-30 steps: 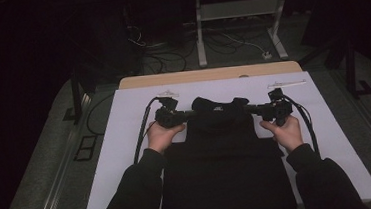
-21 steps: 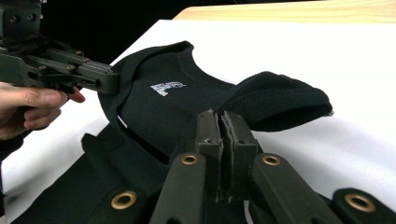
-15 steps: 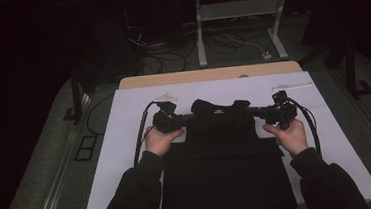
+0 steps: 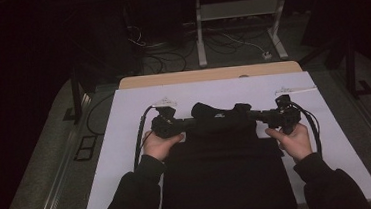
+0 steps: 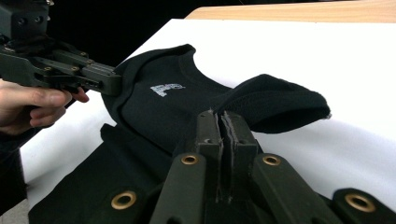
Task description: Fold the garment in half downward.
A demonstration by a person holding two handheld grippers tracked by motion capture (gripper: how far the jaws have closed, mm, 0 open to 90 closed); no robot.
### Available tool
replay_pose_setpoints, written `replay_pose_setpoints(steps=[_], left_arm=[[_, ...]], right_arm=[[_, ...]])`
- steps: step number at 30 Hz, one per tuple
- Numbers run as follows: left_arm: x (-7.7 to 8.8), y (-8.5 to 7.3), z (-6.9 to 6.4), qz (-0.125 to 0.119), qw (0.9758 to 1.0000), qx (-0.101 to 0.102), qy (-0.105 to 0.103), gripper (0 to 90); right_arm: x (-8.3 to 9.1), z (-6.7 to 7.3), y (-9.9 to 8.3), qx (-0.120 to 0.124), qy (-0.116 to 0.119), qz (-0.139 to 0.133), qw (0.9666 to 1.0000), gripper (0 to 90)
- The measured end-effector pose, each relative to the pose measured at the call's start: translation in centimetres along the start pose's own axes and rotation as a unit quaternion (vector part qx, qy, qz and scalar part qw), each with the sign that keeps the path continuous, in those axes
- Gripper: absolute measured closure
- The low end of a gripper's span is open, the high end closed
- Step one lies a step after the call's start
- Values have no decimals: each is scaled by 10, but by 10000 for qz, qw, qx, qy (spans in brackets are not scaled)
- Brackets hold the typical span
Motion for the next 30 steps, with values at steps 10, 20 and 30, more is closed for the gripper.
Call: replay_pose_setpoints(steps=[10, 20, 30], left_arm=[[6, -7, -10, 24, 10000, -26, -55, 840], [14, -16, -18, 72, 9999, -64, -91, 840], [20, -20, -28, 186, 9997, -70, -160, 839]], right_arm=[[4, 7, -9, -7, -31, 58, 10000, 849], [9, 17, -16, -16, 43, 97, 9999, 849], [10, 22, -23, 37, 24, 192, 9998, 849]])
Point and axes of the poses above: each handheld gripper's, and its own axes: x roughly backward along the jaws, y roughly out of its top, z roughly to its left, the point moved 3 cm from there along -x, roughly forward along the jaws, and after that the axes turned 9 degrees about y, right-handed, at the moved point
